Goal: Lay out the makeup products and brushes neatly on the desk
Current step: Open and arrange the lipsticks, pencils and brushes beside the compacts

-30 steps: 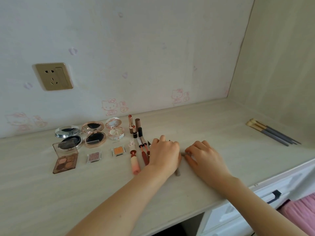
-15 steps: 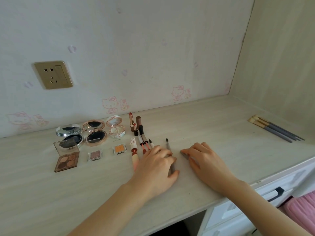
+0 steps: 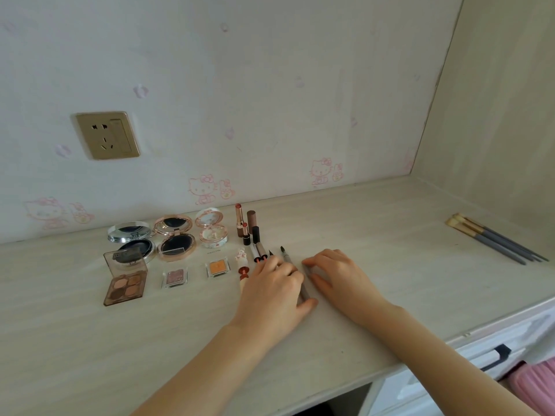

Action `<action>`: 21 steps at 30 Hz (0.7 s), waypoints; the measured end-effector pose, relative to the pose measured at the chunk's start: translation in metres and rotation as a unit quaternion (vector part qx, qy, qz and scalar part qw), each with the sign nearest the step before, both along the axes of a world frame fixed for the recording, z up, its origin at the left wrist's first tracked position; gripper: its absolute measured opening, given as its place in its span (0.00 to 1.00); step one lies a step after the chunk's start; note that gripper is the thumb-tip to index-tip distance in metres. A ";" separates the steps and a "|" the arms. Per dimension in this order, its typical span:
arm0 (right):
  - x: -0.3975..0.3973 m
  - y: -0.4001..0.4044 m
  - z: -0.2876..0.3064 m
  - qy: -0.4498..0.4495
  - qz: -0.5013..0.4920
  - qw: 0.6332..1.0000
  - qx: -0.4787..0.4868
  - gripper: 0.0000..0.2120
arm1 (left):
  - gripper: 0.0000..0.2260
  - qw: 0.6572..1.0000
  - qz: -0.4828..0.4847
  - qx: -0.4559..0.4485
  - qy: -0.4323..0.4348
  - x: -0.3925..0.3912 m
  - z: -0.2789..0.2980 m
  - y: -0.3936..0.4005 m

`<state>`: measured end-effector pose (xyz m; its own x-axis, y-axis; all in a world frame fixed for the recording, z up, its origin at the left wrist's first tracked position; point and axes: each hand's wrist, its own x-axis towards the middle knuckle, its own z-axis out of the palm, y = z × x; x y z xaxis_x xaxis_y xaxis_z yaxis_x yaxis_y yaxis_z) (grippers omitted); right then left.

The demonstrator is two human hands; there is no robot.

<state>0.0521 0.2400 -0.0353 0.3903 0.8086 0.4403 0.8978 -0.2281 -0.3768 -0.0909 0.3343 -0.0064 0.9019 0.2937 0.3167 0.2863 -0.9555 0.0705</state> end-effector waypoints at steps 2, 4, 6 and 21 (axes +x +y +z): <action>0.000 0.004 0.000 0.007 0.014 1.000 0.003 0.11 | 0.22 1.000 0.006 -0.002 -0.006 0.000 -0.001 0.001; 0.000 0.007 0.000 0.011 0.025 1.000 0.005 0.11 | 0.22 1.000 0.005 0.001 -0.007 -0.001 -0.001 0.002; 0.000 0.009 -0.001 0.012 0.032 0.999 0.005 0.11 | 0.22 1.000 0.001 -0.002 -0.003 -0.002 -0.001 0.003; 0.013 -0.015 0.007 0.007 0.011 1.000 -0.022 0.15 | 0.20 0.999 0.007 -0.032 -0.011 0.006 0.006 0.000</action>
